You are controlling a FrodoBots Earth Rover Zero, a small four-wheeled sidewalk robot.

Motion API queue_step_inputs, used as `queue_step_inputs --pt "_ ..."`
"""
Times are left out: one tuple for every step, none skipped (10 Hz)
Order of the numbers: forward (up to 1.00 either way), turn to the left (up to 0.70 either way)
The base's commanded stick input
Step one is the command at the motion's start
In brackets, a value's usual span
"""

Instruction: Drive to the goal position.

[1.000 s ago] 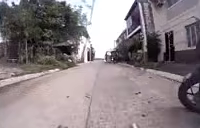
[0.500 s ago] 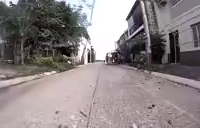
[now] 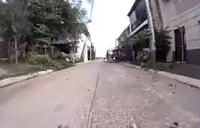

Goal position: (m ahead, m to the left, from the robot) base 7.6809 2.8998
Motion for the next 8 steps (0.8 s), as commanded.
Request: queue_step_inputs --pt "1.00 0.04" --pt "1.00 0.04" --pt "1.00 0.04" --pt "1.00 0.04" --pt "1.00 0.04" --pt "1.00 0.04" --pt "1.00 0.04" --pt "1.00 0.04"
